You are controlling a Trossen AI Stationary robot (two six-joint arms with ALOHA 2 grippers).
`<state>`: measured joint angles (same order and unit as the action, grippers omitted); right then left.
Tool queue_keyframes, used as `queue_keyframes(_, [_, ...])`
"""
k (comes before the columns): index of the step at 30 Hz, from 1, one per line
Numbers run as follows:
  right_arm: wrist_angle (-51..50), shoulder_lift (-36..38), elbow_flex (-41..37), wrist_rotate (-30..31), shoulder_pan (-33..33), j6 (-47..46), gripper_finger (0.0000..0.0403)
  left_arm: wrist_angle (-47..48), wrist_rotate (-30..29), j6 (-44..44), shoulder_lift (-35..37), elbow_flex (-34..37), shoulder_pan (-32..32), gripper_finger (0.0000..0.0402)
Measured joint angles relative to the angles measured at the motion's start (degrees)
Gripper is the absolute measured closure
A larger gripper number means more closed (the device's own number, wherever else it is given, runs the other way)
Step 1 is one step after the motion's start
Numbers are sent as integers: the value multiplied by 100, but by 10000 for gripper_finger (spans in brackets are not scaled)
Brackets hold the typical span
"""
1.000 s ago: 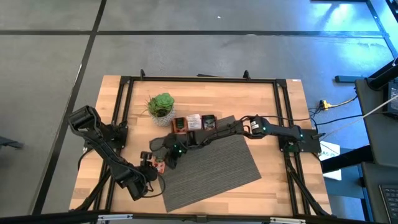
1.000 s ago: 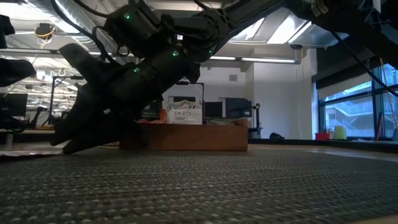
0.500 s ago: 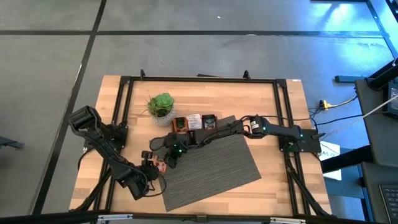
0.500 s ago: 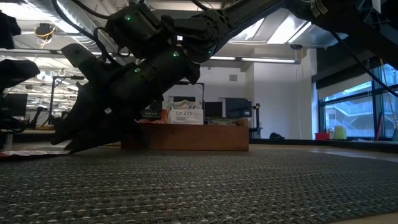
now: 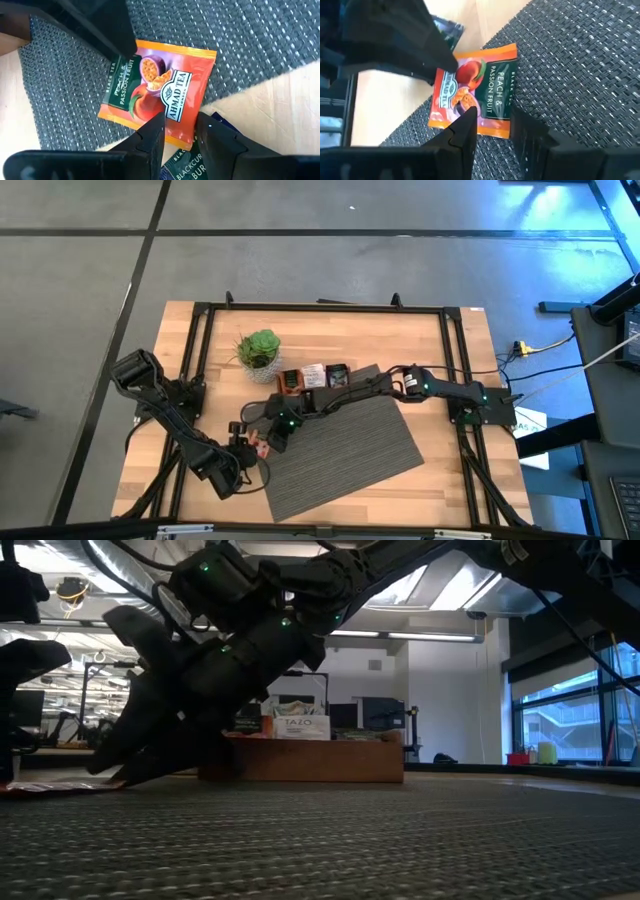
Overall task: Pick & Place Tea
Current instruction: Put the orange tea bag into the left slot of the wooden organizer
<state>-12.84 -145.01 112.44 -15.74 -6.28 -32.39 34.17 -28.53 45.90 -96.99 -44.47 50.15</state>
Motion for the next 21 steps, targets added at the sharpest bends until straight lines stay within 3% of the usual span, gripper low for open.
queue_keyframes(8, [-62, 4, -1, 127, -34, 399, 285, 4, -24, 192, 0, 0, -7, 292])
queue_keyframes(21, [175, -18, -22, -222, -31, -335, 285, -22, 19, 300, 2, -2, -212, 292])
